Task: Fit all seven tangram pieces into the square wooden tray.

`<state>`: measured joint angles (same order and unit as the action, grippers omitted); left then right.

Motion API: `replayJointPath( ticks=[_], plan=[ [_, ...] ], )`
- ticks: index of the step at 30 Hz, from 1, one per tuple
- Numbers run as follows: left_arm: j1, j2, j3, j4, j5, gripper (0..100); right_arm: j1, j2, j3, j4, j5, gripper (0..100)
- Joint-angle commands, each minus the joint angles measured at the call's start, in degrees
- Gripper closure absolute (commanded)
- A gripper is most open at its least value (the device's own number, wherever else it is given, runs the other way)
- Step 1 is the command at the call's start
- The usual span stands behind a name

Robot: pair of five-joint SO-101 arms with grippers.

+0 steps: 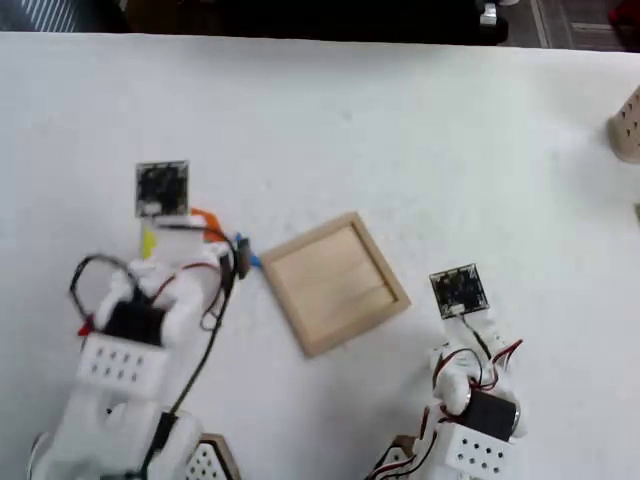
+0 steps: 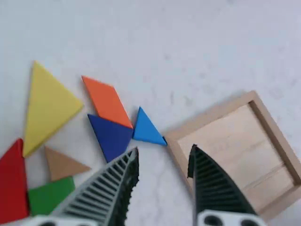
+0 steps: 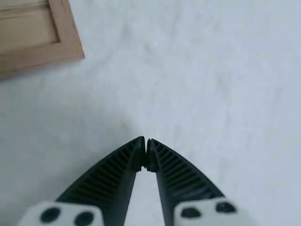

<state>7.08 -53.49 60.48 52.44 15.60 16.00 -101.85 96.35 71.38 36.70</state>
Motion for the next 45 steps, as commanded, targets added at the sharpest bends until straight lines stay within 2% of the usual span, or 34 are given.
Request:
replayJointPath(
  ticks=[1, 7, 10, 16, 19, 25, 31, 38, 45],
  plan=[
    [2.77, 20.88, -10.55, -1.76, 9.32, 81, 0.31, -0.13, 0.26, 0.40, 0.88, 98.1],
    [3.21, 40.92, -20.48, -1.76, 16.62, 81, 0.31, -0.13, 0.26, 0.40, 0.88, 98.1],
    [6.02, 48.75, -24.44, -1.76, 19.69, 81, 0.31, -0.13, 0.26, 0.40, 0.88, 98.1],
    [12.44, 61.05, -28.75, -1.32, 20.57, 81, 0.40, -0.13, 0.26, 0.40, 0.97, 98.1],
    [11.47, 65.27, -31.65, -0.62, 20.66, 81, 0.48, -0.13, 0.18, 0.40, 0.97, 98.1],
    [11.12, 69.93, -37.27, 6.07, 19.96, 81, 0.48, -0.13, 0.18, 0.40, 0.97, 98.1],
    [11.21, 68.70, -37.36, 6.51, 10.90, 81, 0.48, -0.13, 0.18, 0.40, 0.97, 98.1],
    [14.81, 66.42, -36.75, 9.14, -10.55, 81, 0.57, -0.13, 0.18, 0.40, 0.97, 98.1],
    [14.64, 66.07, -35.08, 8.88, -9.58, 81, 0.57, -0.13, 0.18, 0.40, 0.97, 98.1]
  ],
)
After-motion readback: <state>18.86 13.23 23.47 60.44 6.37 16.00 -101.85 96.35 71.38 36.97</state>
